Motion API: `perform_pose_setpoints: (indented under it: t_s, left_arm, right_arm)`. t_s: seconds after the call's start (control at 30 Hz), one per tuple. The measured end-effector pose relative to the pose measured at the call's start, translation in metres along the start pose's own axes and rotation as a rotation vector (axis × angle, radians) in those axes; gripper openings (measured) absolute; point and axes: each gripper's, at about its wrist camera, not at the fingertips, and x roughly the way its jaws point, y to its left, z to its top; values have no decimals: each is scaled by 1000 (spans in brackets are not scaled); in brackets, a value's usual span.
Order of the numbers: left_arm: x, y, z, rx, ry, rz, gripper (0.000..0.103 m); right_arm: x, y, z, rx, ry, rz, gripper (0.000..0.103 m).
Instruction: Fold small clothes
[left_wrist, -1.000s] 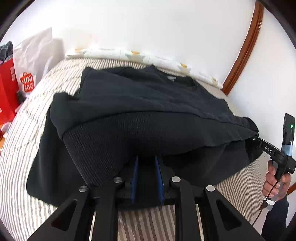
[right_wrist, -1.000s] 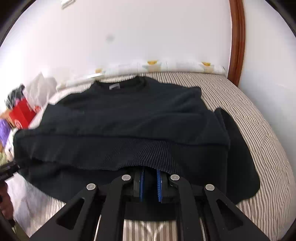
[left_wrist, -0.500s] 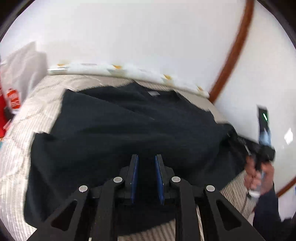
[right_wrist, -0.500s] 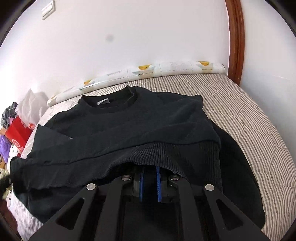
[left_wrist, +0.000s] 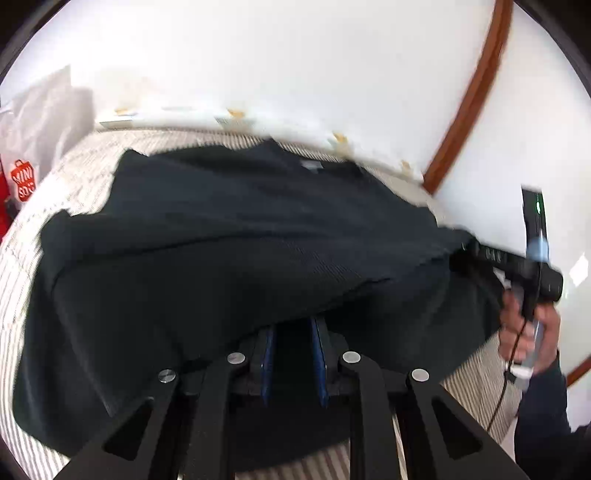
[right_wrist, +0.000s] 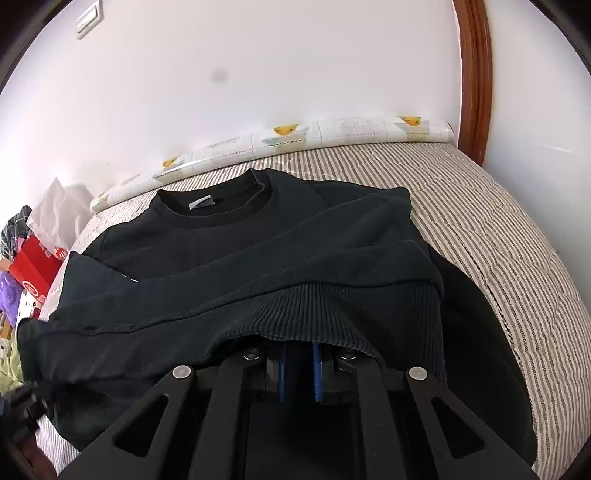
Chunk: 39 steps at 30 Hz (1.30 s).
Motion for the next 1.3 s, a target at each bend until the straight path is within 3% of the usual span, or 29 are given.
perform_pose_setpoints:
  t_s: [0.2, 0.3, 0.4, 0.5, 0.6, 0.67, 0.73, 0.83, 1.1, 1.13, 1.2, 1.23, 1.3]
  left_arm:
    - [4, 22, 33, -27, -60, 130, 17]
    - [19, 35, 52, -60, -46, 106, 17]
    - [29, 40, 67, -61, -49, 144, 17]
    - [29, 46, 82, -70, -82, 176, 17]
    - [20, 55, 90, -81, -112, 185, 21]
    - [20, 60, 92, -75, -111, 222, 33]
    - [20, 70, 92, -77, -98, 256, 34]
    - [28, 87, 92, -88, -36, 304, 34]
    - [54, 97, 97, -32, 50, 287, 34]
    - [56, 95, 97, -27, 52, 290, 34]
    - [55, 90, 95, -19, 33, 298, 23]
    - [53, 88, 94, -14, 22, 316, 16]
    - [48, 82, 93, -1, -7, 331, 12]
  right_arm:
    - [3, 1, 16, -17, -29, -2, 8]
    - [8, 2, 28, -24, -35, -7, 8]
    - [11, 4, 38, -49, -60, -56, 9]
    - [10, -1, 51, -68, -115, -124, 15]
    - [13, -14, 61, -33, -98, -110, 25]
    - [16, -20, 63, -36, -89, -119, 45]
    - [19, -24, 63, -53, -87, -140, 53]
    - [30, -27, 62, -80, -49, -162, 54]
    - [63, -35, 73, -94, 42, -207, 53]
    - [67, -35, 74, -95, 45, -200, 48]
    - [72, -35, 74, -93, 64, -177, 32]
    - [73, -33, 74, -94, 65, -184, 29]
    - [71, -31, 73, -103, 44, -192, 23]
